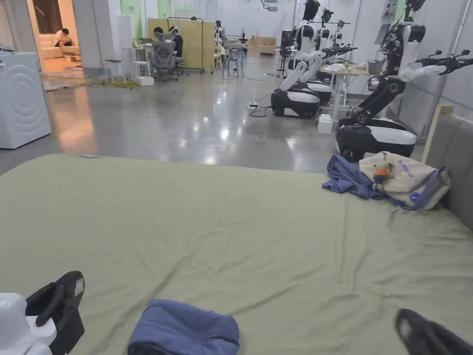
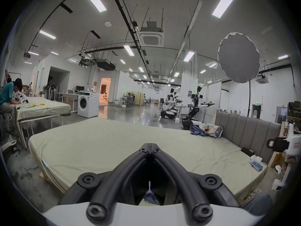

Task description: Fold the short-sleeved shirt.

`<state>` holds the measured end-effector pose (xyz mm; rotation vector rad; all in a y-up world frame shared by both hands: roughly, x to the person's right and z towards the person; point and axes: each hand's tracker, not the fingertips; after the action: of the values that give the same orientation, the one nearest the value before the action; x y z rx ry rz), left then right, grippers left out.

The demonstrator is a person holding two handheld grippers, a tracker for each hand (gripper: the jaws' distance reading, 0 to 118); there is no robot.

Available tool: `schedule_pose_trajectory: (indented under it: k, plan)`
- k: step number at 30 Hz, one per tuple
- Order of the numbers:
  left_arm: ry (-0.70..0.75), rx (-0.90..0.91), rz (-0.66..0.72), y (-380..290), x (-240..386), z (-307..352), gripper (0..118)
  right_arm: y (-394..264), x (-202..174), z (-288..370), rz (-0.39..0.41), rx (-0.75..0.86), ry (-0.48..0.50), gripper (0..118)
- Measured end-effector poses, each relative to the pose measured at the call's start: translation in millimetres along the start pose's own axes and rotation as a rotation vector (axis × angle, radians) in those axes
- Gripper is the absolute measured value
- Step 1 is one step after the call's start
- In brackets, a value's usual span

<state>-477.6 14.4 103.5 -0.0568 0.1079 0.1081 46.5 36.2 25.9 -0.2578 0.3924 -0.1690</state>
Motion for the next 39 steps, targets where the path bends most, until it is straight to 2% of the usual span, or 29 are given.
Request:
schedule_pose_trajectory:
  k: [1, 3, 5, 6, 7, 8, 9, 10, 11, 13, 14, 15, 17, 19, 21, 24, 25, 26, 27, 29, 31, 33, 36, 38, 39]
  plan:
    - [0.010, -0.020, 0.002, -3, -2, -3, 0, 0, -10, -39, -0.077, -0.128, 0.146, 2]
    - [0.007, -0.080, 0.056, -12, -11, -11, 0, -22, -37, -124, -0.143, -0.281, 0.313, 2]
    - [0.021, -0.132, 0.096, -23, -21, -16, 0, -64, -54, -233, -0.347, -0.532, 0.408, 2]
    - [0.017, -0.166, 0.122, -27, -29, -21, 6, -88, -57, -278, -0.384, -0.669, 0.384, 2]
    - [0.010, -0.200, 0.152, -32, -38, -28, 47, -106, -58, -301, -0.406, -0.751, 0.260, 2]
    - [0.006, -0.244, 0.199, -37, -47, -36, 105, -126, -55, -321, -0.399, -0.817, 0.256, 2]
    - [-0.034, -0.329, 0.261, -43, -60, -54, 118, -140, -53, -333, -0.339, -0.847, 0.223, 2]
    - [-0.171, -0.471, 0.337, -54, -74, -86, 118, -149, -51, -335, -0.271, -0.880, 0.173, 2]
    - [-0.261, -0.535, 0.463, -72, -85, -99, 118, -151, -45, -331, -0.304, -0.819, 0.270, 2]
    - [-0.400, -0.747, 0.689, -103, -97, -155, 118, -141, -38, -316, -0.312, -0.789, 0.293, 2]
    - [-0.420, -0.841, 0.783, -121, -95, -183, 118, -142, -35, -316, -0.303, -0.787, 0.299, 2]
    - [-0.456, -0.920, 0.830, -136, -98, -208, 118, -145, -33, -316, -0.307, -0.782, 0.311, 2]
    - [-0.410, -1.040, 0.872, -166, -107, -266, 118, -148, -29, -317, -0.372, -0.780, 0.332, 2]
    - [-0.460, -1.107, 0.915, -189, -100, -299, 118, -150, -26, -318, -0.372, -0.777, 0.343, 2]
    - [-0.594, -1.136, 1.025, -223, -84, -315, 118, -151, -26, -314, -0.374, -0.766, 0.353, 2]
    - [-0.745, -1.176, 0.898, -222, -59, -336, 118, -149, -29, -311, -0.351, -0.749, 0.361, 2]
    - [-0.732, -1.242, 0.821, -217, -54, -336, 116, -146, -32, -310, -0.323, -0.746, 0.361, 2]
    - [-0.715, -1.292, 0.762, -211, -56, -338, 88, -144, -33, -311, -0.305, -0.748, 0.363, 2]
    - [-0.680, -1.319, 0.639, -203, -64, -344, 32, -141, -34, -311, -0.285, -0.750, 0.366, 2]
    - [-0.675, -1.373, 0.647, -196, -71, -327, 28, -131, -34, -312, -0.259, -0.754, 0.367, 2]
    - [-0.651, -1.333, 0.539, -174, -94, -341, 28, -114, -39, -304, -0.234, -0.729, 0.380, 2]
    - [-0.650, -1.314, 0.450, -147, -130, -356, 28, -96, -38, -297, -0.174, -0.685, 0.372, 2]
    - [-0.555, -1.334, 0.367, -94, -213, -366, 29, -74, -23, -284, -0.200, -0.649, 0.409, 2]
    - [-0.419, -1.368, 0.278, -51, -275, -371, 29, -60, -14, -269, -0.151, -0.557, 0.327, 2]
    - [-0.349, -1.388, 0.225, -29, -303, -373, 29, -54, -12, -261, -0.109, -0.536, 0.254, 2]
